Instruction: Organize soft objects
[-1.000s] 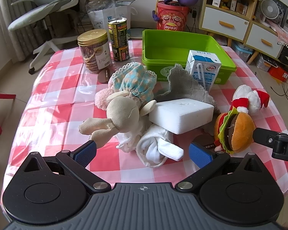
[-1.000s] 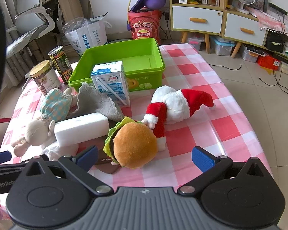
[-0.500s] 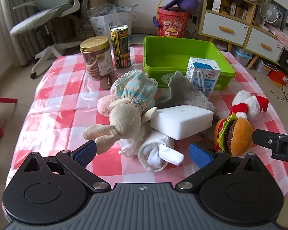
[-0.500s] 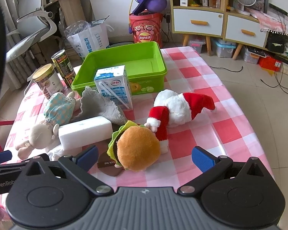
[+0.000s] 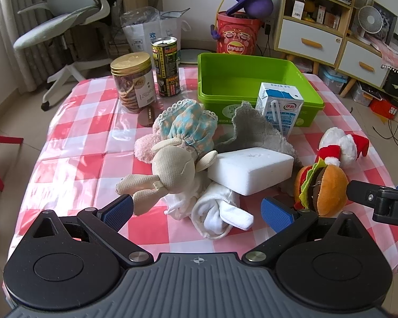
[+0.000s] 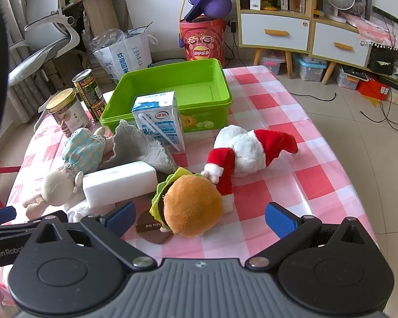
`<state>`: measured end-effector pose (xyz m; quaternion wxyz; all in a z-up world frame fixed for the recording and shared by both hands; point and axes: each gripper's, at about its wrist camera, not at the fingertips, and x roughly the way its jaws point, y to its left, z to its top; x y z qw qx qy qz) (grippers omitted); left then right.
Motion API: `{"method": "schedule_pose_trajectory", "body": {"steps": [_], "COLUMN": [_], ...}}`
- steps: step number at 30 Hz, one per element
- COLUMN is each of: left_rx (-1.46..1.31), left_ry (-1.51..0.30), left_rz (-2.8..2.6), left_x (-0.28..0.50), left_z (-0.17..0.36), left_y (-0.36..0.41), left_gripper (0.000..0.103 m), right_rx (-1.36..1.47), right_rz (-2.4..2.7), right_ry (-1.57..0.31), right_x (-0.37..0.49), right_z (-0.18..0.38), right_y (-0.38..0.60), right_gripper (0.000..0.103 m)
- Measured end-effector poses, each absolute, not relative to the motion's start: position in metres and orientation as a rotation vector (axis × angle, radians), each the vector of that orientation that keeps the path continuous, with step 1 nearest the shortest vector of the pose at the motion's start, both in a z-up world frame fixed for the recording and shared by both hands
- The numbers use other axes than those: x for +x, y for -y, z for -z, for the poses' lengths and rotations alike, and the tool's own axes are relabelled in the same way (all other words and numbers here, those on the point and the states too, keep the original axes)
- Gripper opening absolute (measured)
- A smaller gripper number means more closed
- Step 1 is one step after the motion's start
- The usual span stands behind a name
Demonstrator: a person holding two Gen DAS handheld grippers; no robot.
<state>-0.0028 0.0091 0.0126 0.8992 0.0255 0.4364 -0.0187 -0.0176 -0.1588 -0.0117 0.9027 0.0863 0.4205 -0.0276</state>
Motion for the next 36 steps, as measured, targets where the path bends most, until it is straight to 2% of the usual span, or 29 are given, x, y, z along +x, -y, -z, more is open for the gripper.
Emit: {"method": "schedule_pose_trajectory", "body": {"steps": [9, 19, 28, 33, 36], "left_rx": [0.049, 0.033, -0.011, 0.019, 0.045], "left_ry": [-0.878, -0.789, -0.668, -0.683, -0.686], "left_rz": [0.078, 0.219, 0.489, 0.582, 0.600], "left_x": [0.005, 0.017, 0.018, 0.017, 0.016], "left_z": [-0.007, 0.023, 0.019, 0.021, 0.023], "left_y": [-0.020, -0.054, -0.048, -0.030, -0.021], "left_gripper": [0.098, 0.095, 0.082, 0.068, 0.067], "right_rx": [0.180, 0.285, 0.393, 0.428, 0.453], "right_rz": [0.039, -0.078, -0.138, -0.143, -0.152], "right_ry": [-0.878, -0.895, -0.933, -0.960, -0.971], "right_x": [-0.014, 0.002, 0.025, 0.033, 0.035], "right_z": [0.016, 0.043, 0.068, 0.076, 0.079], "right_y": [0.162, 0.178, 0.184, 0.185, 0.186], "right_gripper": [0.090, 0.089, 0.089, 0.088, 0.086]}}
